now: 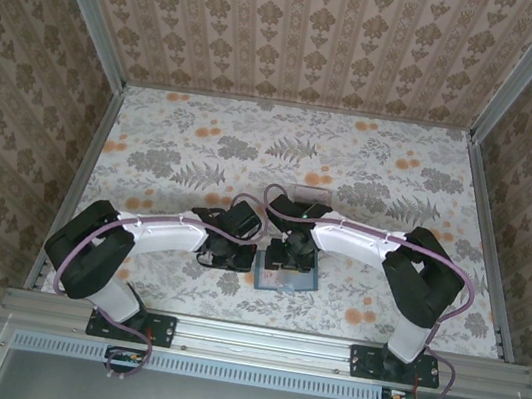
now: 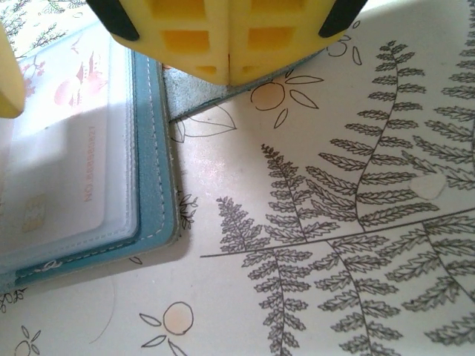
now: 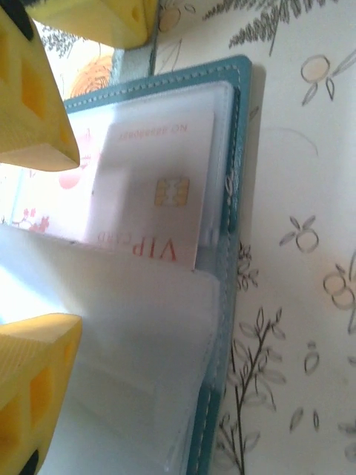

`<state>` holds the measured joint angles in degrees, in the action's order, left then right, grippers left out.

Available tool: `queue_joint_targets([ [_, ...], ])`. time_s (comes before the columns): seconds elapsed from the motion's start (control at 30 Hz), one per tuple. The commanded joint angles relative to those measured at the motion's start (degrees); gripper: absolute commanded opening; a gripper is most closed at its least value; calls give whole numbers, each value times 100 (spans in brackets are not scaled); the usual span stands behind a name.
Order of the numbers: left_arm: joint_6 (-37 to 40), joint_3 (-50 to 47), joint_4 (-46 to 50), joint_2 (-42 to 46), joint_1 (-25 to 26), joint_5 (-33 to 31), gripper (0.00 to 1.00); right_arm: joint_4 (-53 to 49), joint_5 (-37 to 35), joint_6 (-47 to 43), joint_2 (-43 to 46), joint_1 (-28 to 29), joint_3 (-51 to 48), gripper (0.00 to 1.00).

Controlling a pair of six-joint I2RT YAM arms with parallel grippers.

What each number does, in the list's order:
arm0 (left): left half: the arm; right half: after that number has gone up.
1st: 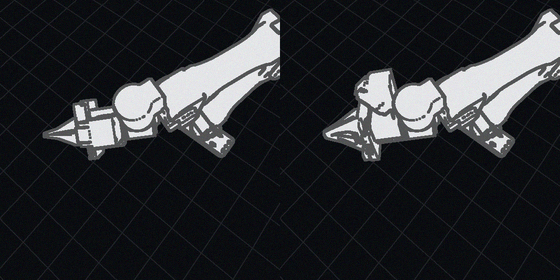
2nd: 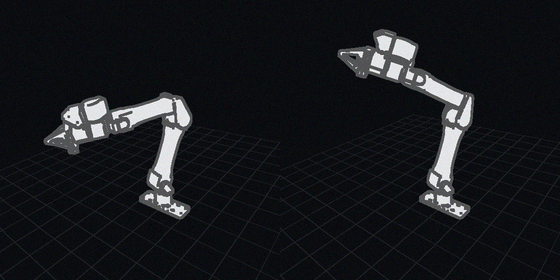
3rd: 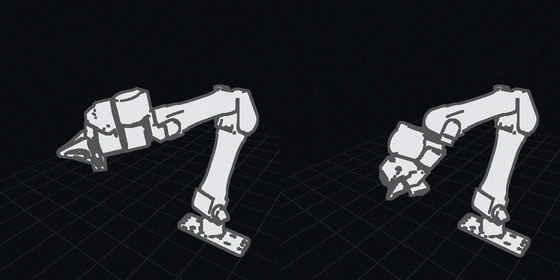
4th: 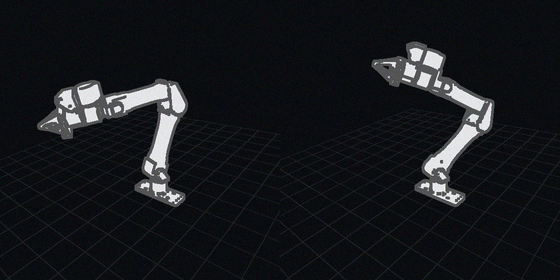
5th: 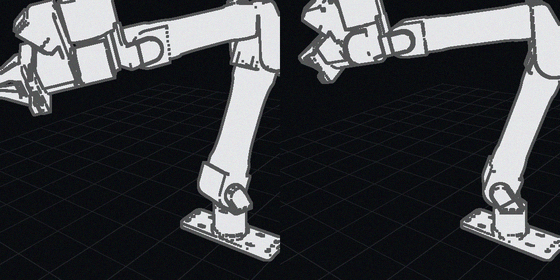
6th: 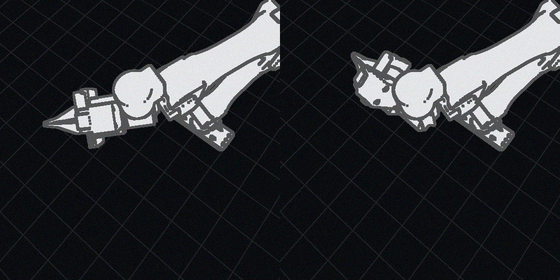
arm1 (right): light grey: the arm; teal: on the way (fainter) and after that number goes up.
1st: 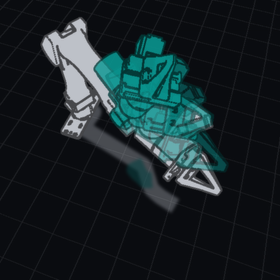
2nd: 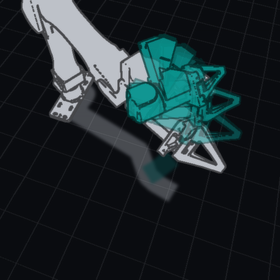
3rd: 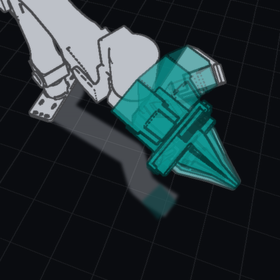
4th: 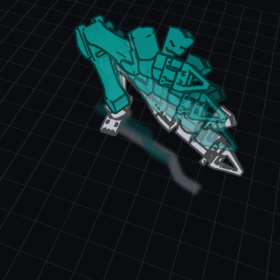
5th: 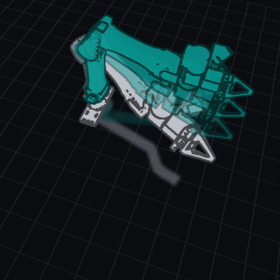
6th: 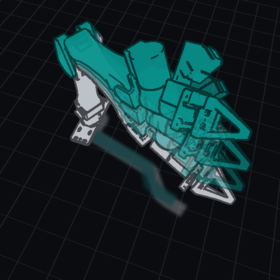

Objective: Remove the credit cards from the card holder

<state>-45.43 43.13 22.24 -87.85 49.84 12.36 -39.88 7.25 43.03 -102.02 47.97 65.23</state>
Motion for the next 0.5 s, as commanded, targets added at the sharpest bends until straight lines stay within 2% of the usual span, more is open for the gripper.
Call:
queue_joint_targets([
  [0.0, -2, -45, 131, -8, 26, 21, 4, -543, -592, -49, 129, 125, 169, 57],
  [0.1, 17, 0, 163, -18, 30, 12, 4, -665, -704, -49, 202, 128, 191, 56],
  [0.27, 34, 11, 167, -34, 29, 12, 4, -714, -693, -5, 392, 127, 150, 47],
  [0.47, 26, 13, 162, -43, 28, 21, 4, -701, -637, 8, 638, 128, 52, 25],
])
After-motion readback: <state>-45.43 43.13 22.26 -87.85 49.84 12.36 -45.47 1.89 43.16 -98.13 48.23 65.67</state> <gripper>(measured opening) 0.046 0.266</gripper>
